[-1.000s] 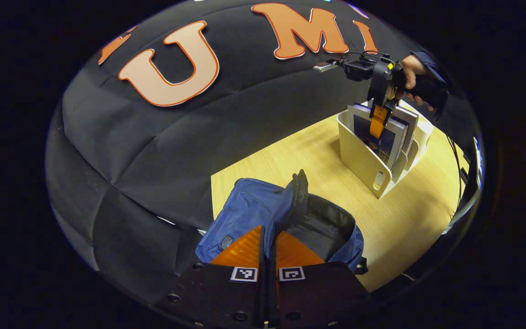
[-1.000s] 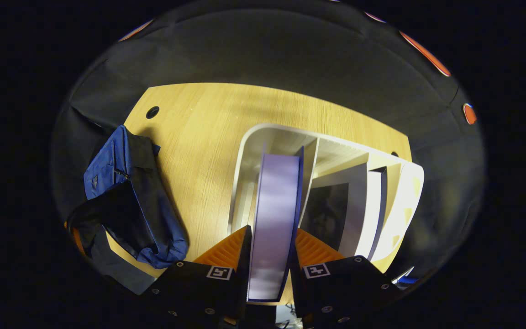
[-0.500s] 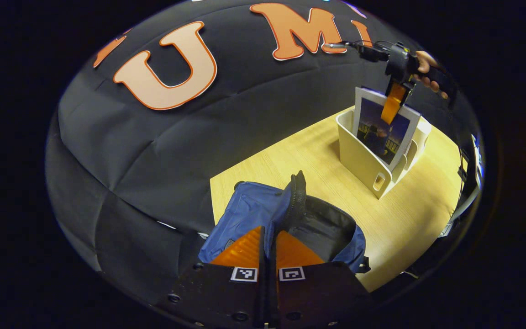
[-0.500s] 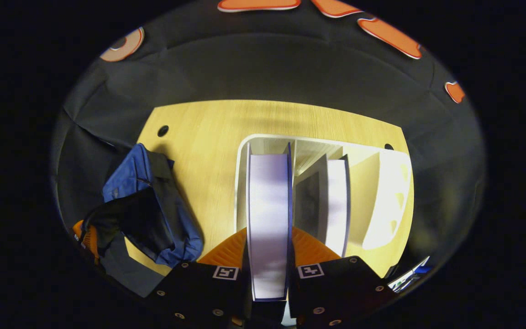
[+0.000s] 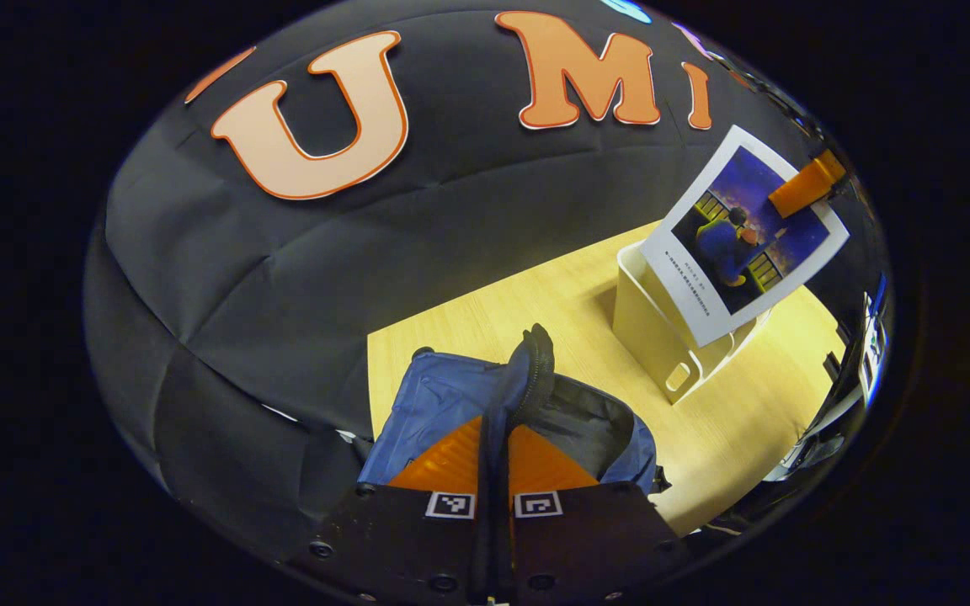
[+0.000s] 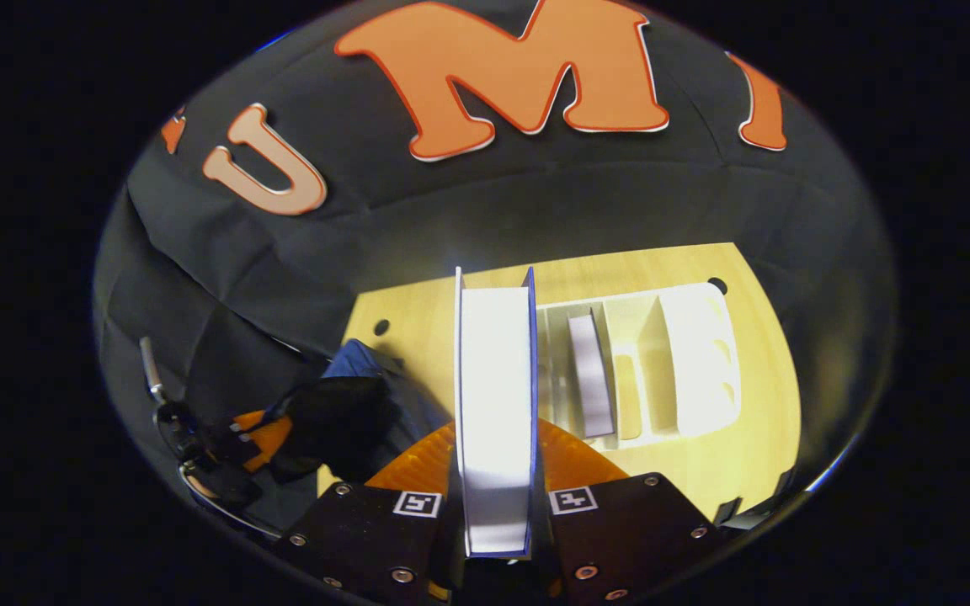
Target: Open the schoolbag, grab two books from the bookshelf and put them into the schoolbag.
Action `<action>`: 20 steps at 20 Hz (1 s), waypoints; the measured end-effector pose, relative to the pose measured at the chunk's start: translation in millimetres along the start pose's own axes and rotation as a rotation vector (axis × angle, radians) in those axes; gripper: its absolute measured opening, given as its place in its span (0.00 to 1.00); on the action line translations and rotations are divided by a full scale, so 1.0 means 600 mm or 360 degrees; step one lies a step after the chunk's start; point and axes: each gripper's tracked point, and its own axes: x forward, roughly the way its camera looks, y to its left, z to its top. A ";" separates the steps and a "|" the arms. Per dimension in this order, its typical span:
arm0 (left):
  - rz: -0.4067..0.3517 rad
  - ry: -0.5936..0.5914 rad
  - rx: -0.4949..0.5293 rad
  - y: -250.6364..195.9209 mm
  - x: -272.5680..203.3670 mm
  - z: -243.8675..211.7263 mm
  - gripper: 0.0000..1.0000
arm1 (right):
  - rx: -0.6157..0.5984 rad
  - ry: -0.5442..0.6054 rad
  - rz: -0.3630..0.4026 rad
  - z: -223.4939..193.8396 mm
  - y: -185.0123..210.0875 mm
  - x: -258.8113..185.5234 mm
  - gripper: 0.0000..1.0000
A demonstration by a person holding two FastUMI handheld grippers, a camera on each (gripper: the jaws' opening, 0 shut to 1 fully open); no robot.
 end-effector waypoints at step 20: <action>-0.0206 -0.0002 -0.0099 -0.076 -0.006 0.019 0.03 | 0.0512 0.0116 0.0480 -0.276 0.205 0.311 0.31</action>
